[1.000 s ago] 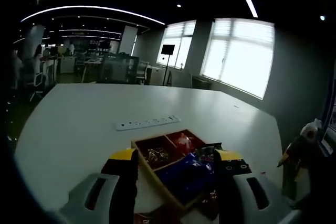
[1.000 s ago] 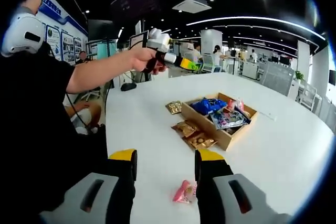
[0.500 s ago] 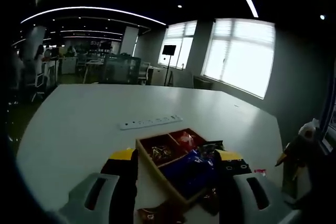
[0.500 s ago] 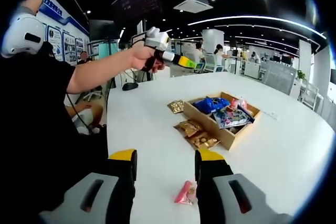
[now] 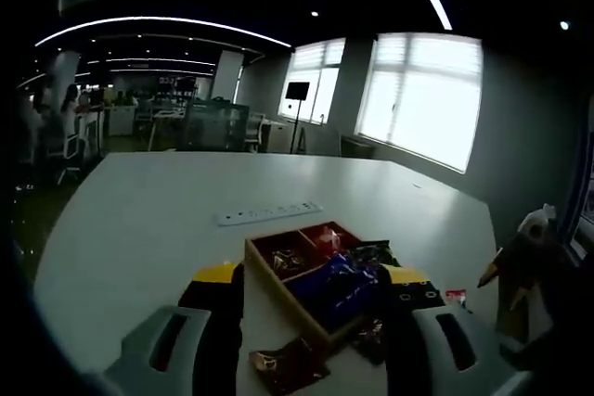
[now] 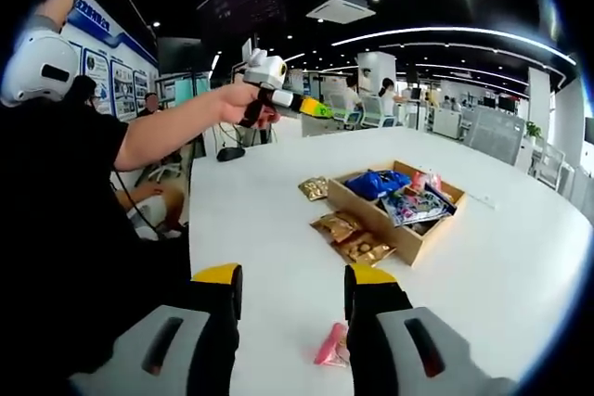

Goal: Pick up the scattered marshmallows, QQ candies, Oreo cookies, and mixed nuts on the table and sort them into separate containers

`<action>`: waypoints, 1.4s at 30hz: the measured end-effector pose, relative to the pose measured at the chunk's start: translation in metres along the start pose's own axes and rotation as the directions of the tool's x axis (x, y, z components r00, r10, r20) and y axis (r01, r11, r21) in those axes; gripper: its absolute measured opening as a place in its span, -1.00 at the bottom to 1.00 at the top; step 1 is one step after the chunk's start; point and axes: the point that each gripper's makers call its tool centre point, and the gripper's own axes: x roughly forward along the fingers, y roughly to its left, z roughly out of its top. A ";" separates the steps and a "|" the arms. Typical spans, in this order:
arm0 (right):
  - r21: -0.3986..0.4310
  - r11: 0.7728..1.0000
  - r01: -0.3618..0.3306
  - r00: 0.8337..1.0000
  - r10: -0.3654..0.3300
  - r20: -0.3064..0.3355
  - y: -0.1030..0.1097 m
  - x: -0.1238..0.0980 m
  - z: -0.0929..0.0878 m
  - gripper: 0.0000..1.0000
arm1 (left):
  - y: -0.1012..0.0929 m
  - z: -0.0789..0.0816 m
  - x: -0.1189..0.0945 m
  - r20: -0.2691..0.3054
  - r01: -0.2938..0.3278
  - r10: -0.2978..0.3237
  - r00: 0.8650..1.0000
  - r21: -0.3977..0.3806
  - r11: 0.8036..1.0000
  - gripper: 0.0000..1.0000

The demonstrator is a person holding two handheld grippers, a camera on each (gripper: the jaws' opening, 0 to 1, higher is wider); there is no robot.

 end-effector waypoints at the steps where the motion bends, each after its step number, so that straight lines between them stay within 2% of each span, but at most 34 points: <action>1: 0.000 1.000 -0.001 1.000 0.001 0.000 0.000 0.000 0.000 -0.19 | 0.000 0.000 -0.003 0.003 -0.001 0.001 1.000 0.002 1.000 0.26; 9: 0.002 1.000 0.002 1.000 -0.002 0.009 0.000 0.000 0.002 -0.19 | -0.002 -0.001 -0.020 0.031 -0.007 0.007 0.999 -0.001 1.000 0.26; 19: 0.014 1.000 -0.003 1.000 0.003 0.012 -0.004 0.003 -0.005 -0.18 | -0.002 -0.009 -0.039 0.036 -0.010 0.010 0.999 0.000 1.000 0.26; 42: 0.026 1.000 0.014 0.998 -0.016 0.062 -0.009 0.008 0.003 -0.16 | -0.012 -0.026 -0.070 0.048 -0.025 0.025 0.999 0.012 1.000 0.26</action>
